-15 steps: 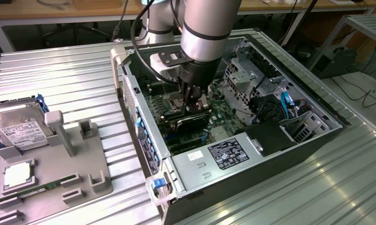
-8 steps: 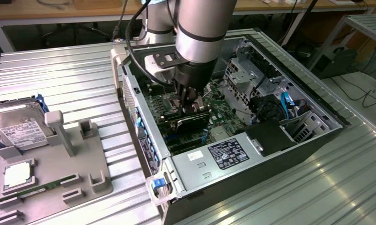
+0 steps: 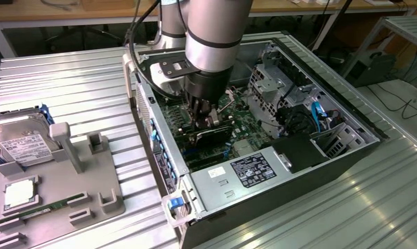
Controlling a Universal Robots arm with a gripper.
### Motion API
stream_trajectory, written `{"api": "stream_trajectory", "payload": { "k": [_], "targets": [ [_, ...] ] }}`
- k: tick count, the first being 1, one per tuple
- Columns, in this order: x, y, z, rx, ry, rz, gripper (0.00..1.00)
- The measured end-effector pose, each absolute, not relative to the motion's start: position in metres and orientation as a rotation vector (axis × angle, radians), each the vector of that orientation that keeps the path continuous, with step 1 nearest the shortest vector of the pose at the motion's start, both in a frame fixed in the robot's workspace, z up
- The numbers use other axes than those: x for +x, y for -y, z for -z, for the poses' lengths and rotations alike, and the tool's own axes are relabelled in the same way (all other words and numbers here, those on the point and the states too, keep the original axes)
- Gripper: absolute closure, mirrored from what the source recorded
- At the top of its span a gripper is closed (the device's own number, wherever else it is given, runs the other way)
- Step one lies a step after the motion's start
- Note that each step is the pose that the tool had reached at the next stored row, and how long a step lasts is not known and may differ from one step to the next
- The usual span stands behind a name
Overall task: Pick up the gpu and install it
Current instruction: 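Press down on the gpu until it lock into place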
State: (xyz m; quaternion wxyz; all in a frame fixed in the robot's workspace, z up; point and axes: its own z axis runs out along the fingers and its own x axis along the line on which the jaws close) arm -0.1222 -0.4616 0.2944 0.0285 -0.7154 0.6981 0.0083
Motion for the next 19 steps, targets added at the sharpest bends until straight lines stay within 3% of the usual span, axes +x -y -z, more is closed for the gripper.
{"api": "stream_trajectory", "payload": {
  "k": [8,13,19],
  "targets": [
    [-0.132,0.459,-0.285,-2.214,-2.155,-0.019,0.89],
    [-0.132,0.459,-0.285,-2.228,-2.17,-0.052,0.89],
    [-0.132,0.459,-0.283,-2.228,-2.17,-0.052,0.89]
  ]
}}
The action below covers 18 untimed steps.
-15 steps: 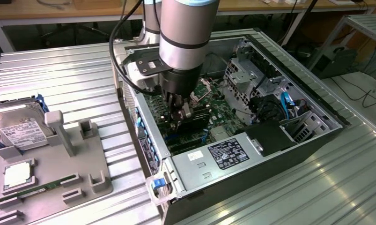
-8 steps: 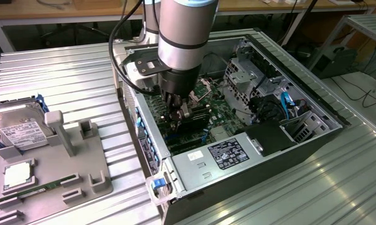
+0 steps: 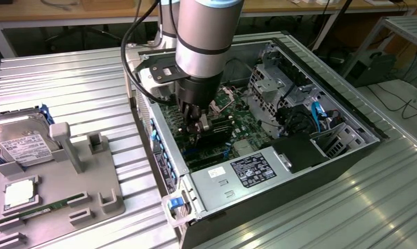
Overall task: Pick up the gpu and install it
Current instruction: 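Press down on the gpu until it lock into place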
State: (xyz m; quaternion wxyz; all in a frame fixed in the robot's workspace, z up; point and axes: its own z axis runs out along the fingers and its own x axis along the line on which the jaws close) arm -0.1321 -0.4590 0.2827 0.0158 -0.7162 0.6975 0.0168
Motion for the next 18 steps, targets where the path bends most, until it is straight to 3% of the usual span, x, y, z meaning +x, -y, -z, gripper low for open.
{"api": "stream_trajectory", "payload": {
  "k": [18],
  "targets": [
    [-0.133,0.459,-0.271,-2.231,-2.173,-0.055,0.89]
  ]
}}
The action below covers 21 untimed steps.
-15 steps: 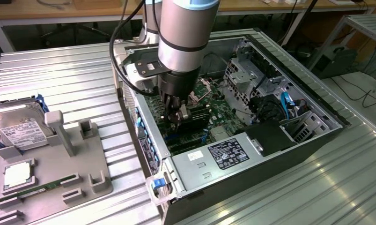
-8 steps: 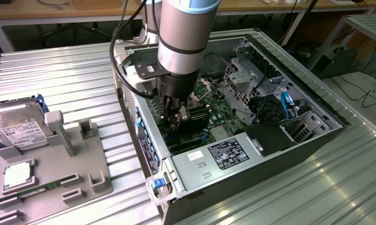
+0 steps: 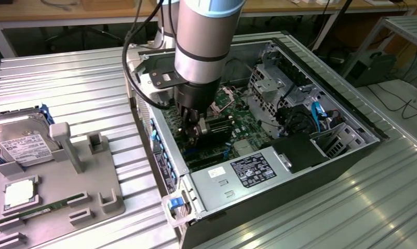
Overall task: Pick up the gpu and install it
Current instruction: 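Press down on the gpu until it lock into place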
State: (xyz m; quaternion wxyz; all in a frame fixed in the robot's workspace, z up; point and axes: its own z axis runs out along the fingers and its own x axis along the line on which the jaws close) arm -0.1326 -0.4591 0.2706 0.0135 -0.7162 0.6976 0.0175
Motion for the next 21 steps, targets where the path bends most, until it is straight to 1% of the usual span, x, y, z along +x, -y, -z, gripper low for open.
{"api": "stream_trajectory", "payload": {
  "k": [5,10,13,14,15,18,21],
  "targets": [
    [-0.132,0.459,-0.274,-2.228,-2.17,-0.055,0.89],
    [-0.133,0.458,-0.293,-2.23,-2.172,-0.055,0.89],
    [-0.133,0.458,-0.296,-2.234,-2.176,-0.062,0.89],
    [-0.133,0.458,-0.296,-2.245,-2.188,-0.086,0.89],
    [-0.133,0.458,-0.296,-2.26,-2.204,-0.121,0.89],
    [-0.132,0.458,-0.297,-2.286,-2.232,-0.183,0.89],
    [-0.132,0.458,-0.297,-2.299,-2.247,-0.219,0.89]
  ]
}}
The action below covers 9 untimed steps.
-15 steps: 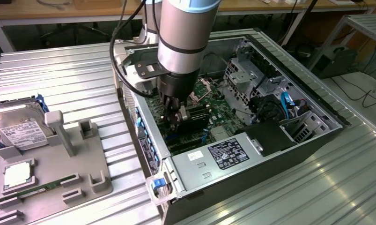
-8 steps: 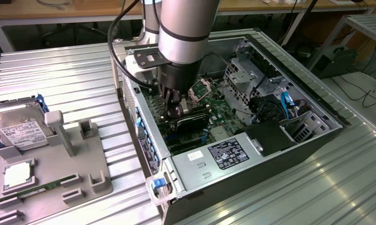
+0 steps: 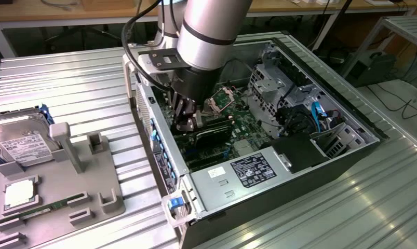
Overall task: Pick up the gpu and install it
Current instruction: 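Press down on the gpu until it lock into place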
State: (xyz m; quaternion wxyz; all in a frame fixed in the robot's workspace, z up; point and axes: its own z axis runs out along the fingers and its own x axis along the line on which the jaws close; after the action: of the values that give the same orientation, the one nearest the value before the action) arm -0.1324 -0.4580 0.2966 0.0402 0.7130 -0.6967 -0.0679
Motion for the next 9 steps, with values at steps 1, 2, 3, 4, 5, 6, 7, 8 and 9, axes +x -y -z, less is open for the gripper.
{"api": "stream_trajectory", "payload": {
  "k": [1,2,3,4,5,6,7,8,9],
  "targets": [
    [-0.1324,0.4578,-0.2965,2.183,2.133,0.21,0.89],
    [-0.1323,0.4574,-0.2966,2.182,2.133,0.211,0.89],
    [-0.1323,0.4569,-0.2966,2.182,2.132,0.212,0.89],
    [-0.1323,0.4566,-0.2968,2.181,2.131,0.215,0.89],
    [-0.1324,0.4564,-0.2984,2.177,2.128,0.22,0.89],
    [-0.1323,0.4563,-0.2991,2.175,2.126,0.225,0.89],
    [-0.1316,0.4558,-0.2999,2.17,2.121,0.234,0.89],
    [-0.1312,0.4556,-0.3001,2.167,2.118,0.24,0.89],
    [-0.131,0.4554,-0.3002,2.162,2.114,0.249,0.89]
  ]
}}
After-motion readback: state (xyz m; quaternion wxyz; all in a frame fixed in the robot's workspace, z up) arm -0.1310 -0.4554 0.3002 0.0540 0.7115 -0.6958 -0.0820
